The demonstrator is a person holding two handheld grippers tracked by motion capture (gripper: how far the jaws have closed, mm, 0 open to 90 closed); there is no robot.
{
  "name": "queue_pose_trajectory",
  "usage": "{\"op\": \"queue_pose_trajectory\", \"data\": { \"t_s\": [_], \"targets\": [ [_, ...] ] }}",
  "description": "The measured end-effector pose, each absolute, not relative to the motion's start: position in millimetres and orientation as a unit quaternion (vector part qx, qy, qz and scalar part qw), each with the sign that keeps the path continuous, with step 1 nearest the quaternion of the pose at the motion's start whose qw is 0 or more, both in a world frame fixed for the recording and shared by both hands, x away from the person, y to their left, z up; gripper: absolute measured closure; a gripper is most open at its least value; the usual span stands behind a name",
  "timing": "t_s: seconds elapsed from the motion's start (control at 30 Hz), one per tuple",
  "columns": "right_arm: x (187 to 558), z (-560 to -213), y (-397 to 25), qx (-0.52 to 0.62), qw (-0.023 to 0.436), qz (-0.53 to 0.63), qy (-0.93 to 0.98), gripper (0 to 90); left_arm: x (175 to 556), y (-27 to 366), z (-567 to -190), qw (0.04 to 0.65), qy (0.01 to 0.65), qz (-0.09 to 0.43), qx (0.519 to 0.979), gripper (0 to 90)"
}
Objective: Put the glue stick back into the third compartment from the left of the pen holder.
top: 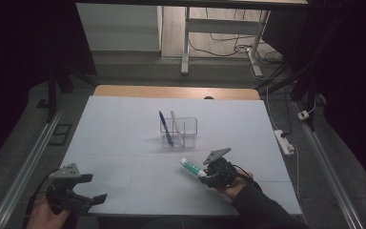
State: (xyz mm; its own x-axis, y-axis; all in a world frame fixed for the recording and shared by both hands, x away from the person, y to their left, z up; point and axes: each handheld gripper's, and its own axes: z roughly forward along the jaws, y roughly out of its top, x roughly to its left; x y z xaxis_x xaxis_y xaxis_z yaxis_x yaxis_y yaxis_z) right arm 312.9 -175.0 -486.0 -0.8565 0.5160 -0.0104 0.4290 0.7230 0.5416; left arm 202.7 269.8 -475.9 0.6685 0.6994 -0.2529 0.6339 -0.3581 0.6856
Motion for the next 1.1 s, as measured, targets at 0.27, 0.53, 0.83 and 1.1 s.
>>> {"op": "queue_pose_trajectory", "data": {
  "t_s": [0.27, 0.53, 0.83, 1.1],
  "targets": [
    [313.1, -472.2, -180.9, 0.244, 0.072, 0.303, 0.919, 65.2, 216.9, 251.9, -469.3, 0.408, 0.351, 0.056, 0.841, 0.2],
    [310.2, -459.6, -181.4, 0.212, 0.055, 0.322, 0.921, 65.2, 242.1, 222.8, -457.8, 0.416, 0.283, 0.075, 0.861, 0.0],
    [303.7, -452.5, -176.5, 0.182, 0.043, 0.334, 0.924, 65.2, 273.9, 179.8, -454.6, 0.397, 0.235, 0.051, 0.886, 0.0],
    [297.6, -448.8, -170.6, 0.156, 0.027, 0.346, 0.925, 65.2, 293.2, 146.4, -457.9, 0.368, 0.175, 0.035, 0.912, 0.0]
  ]
}}
